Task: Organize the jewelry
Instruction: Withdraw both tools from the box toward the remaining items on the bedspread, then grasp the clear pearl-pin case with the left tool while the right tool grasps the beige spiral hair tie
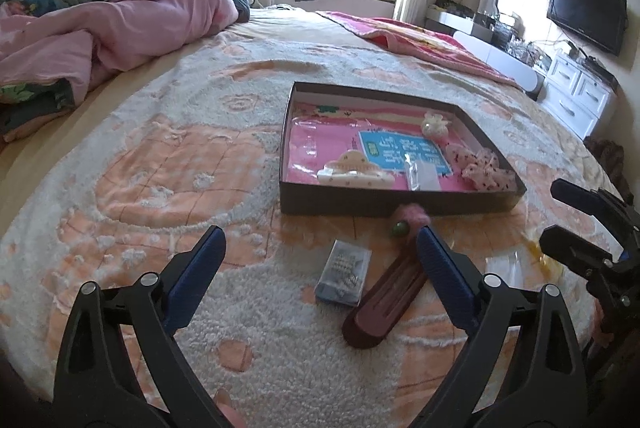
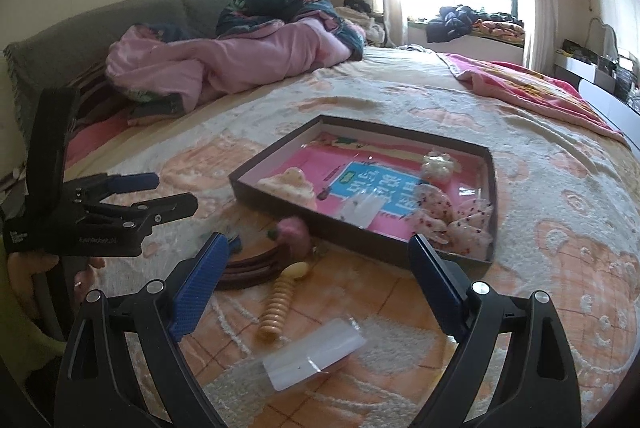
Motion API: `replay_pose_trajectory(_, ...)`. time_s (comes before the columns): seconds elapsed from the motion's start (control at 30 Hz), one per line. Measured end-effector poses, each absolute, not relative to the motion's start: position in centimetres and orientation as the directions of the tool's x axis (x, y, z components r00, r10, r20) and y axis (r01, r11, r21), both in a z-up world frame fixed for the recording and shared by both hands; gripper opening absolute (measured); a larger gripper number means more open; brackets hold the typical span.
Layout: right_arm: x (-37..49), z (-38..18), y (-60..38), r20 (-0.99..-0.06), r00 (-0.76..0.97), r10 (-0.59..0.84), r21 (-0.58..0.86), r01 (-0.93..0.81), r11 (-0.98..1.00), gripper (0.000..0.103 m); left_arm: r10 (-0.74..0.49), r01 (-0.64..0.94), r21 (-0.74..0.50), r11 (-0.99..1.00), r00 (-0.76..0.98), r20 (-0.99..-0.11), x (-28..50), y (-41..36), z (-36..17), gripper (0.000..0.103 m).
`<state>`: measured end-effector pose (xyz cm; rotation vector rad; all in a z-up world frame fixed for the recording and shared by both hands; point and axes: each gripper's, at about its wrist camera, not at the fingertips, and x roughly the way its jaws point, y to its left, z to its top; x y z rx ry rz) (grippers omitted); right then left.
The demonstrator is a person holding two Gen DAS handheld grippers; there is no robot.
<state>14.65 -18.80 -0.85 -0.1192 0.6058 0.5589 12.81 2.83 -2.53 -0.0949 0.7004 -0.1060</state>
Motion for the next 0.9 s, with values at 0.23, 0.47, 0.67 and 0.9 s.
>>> replay_pose_trajectory(0.23, 14.7, -2.4, -17.4, -0.622, 0.635, 0.457, 0.031, -0.564, 0.825, 0.079, -0.146, 0.086, -0.122, 0.989, 0.725, -0.673, 13.2, 2.7, -3.6, 0.077)
replay_pose_trajectory(0.47, 15.0, -4.3, -16.4, -0.674, 0.587, 0.448, 0.023, -0.590, 0.807, 0.068, -0.162, 0.104, -0.125, 0.987, 0.693, -0.702, 13.9, 2.3, -5.0, 0.066)
replay_pose_trajectory(0.67, 15.1, -5.8, -15.5, -0.711, 0.544, 0.445, 0.028, -0.610, 0.792, 0.059, -0.180, 0.107, -0.145, 0.984, 0.663, -0.726, 14.5, 2.2, -6.1, 0.058)
replay_pose_trajectory(0.9, 15.5, -7.1, -14.9, -0.732, 0.519, 0.442, 0.037, -0.617, 0.786, 0.050, -0.191, 0.110, -0.157, 0.981, 0.646, -0.739, 14.8, 2.3, -7.1, 0.052)
